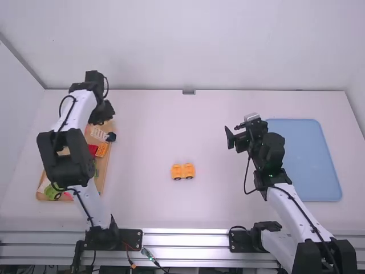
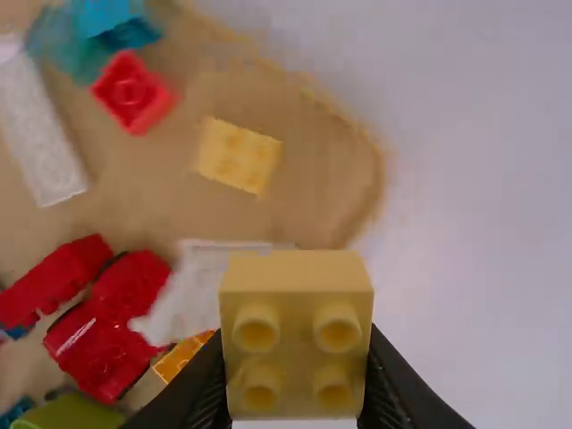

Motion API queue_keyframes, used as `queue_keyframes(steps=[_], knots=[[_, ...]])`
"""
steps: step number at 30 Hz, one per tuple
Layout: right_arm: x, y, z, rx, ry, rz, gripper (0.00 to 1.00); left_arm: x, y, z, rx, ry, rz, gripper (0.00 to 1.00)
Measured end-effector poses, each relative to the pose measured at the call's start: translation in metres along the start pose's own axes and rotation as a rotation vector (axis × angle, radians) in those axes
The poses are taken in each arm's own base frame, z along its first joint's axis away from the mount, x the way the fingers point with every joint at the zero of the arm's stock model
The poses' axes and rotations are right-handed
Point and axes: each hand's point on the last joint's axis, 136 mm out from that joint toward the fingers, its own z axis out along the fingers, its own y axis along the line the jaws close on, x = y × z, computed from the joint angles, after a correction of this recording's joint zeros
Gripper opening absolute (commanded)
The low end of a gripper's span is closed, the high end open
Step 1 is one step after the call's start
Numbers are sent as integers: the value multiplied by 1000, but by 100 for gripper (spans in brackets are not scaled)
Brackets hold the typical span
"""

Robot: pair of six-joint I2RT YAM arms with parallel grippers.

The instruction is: Assemble lego blocks to make yellow taxi

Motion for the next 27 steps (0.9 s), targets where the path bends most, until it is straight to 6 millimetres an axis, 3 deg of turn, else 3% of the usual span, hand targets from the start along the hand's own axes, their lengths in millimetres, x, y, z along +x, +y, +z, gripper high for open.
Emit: queue_keyframes(steps=[1,5,7,9,11,16,19,20,23,27], knots=[[0,0,0,0,0,0,99,2,-5,-1,4,1,45,3],[1,0,0,-1,3,4,99,21,-56,-8,73,-1,451,5],[1,0,0,-1,3,0,99,38,-83,-8,126,4,652,2],[1,0,0,-1,3,0,99,50,-95,-6,157,16,752,2],[1,0,0,0,2,3,99,77,-112,-2,218,48,941,2],[-1,0,0,0,-4,0,99,117,-127,7,270,29,1152,2],[-1,0,0,1,-4,2,99,155,-129,-4,316,-62,1324,2],[-1,0,0,0,-4,2,99,158,-129,-6,321,-71,1341,2],[-1,0,0,0,-4,-1,99,208,-121,-25,408,-160,1590,1],[0,0,0,0,-2,2,99,234,-118,-27,472,-249,1717,2]])
